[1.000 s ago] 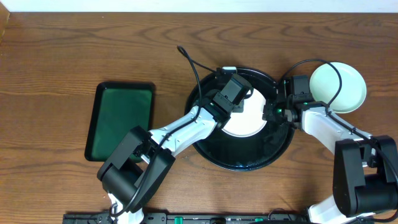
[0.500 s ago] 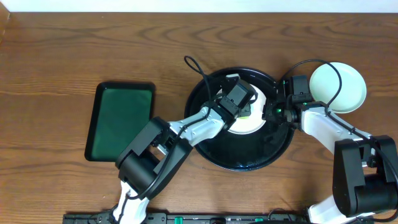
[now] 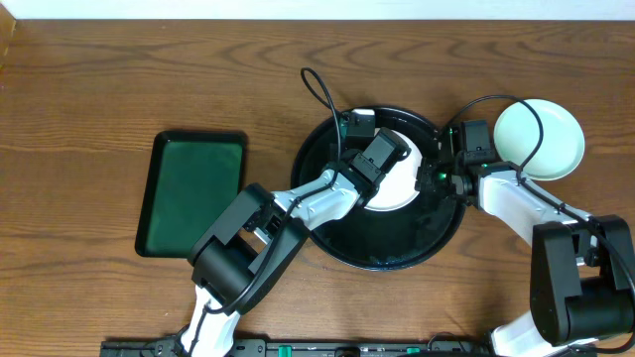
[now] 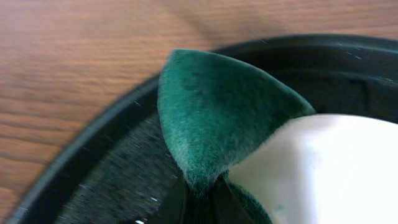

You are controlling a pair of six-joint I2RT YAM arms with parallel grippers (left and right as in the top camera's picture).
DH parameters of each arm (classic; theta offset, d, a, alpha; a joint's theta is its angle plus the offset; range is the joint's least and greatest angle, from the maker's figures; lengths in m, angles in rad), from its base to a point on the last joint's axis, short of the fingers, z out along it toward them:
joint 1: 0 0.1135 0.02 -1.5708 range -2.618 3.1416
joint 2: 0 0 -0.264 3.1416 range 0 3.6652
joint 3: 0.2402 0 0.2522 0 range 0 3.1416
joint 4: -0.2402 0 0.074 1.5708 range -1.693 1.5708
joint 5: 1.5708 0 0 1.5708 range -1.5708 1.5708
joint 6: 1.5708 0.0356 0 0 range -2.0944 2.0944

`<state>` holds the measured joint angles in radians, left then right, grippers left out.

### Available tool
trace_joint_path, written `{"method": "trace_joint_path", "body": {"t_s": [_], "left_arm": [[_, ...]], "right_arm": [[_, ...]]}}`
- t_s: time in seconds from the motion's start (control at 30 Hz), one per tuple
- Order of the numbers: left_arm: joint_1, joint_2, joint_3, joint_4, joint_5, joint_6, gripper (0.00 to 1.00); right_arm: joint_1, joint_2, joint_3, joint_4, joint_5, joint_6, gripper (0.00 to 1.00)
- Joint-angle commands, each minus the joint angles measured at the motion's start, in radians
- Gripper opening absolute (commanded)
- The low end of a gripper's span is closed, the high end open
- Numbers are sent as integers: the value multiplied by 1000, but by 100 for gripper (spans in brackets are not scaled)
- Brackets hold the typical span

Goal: Clean dirty plates on tray and stack at the side
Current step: 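Scrub the pink plate with the sponge in the left gripper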

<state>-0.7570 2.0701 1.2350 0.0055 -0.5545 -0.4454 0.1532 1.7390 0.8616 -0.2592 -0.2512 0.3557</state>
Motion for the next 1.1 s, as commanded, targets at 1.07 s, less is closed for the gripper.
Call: {"method": "trace_joint_path", "body": {"t_s": [1.07], "left_arm": [[106,39,-6,100,94,95,7]], "right_arm": [[43,14,-25,-13,14,-13,1]]}}
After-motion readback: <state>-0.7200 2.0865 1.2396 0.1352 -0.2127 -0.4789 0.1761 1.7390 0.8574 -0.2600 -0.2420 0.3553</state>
